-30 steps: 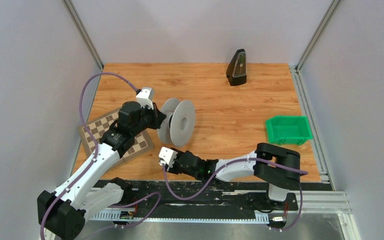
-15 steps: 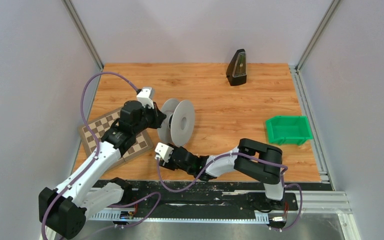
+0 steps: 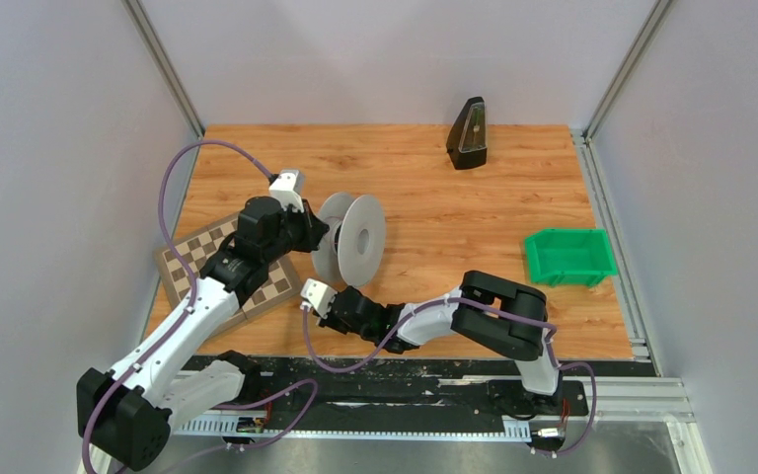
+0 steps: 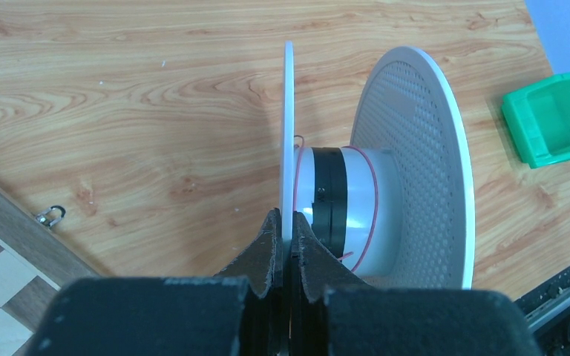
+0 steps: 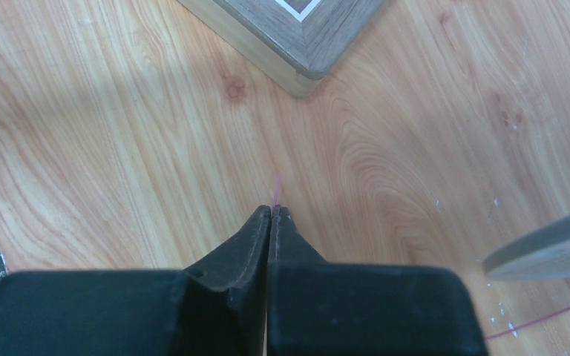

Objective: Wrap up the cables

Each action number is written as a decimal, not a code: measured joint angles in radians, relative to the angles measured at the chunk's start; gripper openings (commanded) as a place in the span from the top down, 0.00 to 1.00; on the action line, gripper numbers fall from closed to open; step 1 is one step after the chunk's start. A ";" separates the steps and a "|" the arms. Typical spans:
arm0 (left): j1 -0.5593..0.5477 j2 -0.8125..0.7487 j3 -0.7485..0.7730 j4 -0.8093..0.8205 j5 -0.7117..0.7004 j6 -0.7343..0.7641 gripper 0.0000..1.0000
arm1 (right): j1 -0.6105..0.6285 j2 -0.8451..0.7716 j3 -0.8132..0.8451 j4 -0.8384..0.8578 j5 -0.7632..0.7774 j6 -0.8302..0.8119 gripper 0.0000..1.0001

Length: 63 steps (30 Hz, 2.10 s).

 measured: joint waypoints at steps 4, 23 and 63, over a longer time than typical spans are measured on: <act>0.000 0.000 0.000 -0.001 -0.002 -0.001 1.00 | 0.002 -0.017 -0.014 -0.006 0.000 0.012 1.00; 0.003 -0.009 0.000 -0.018 0.015 0.038 1.00 | 0.053 -0.519 -0.185 0.090 -0.015 0.095 1.00; 0.005 -0.143 -0.148 0.103 0.075 -0.010 1.00 | -0.143 -0.454 0.109 -0.067 0.438 0.591 1.00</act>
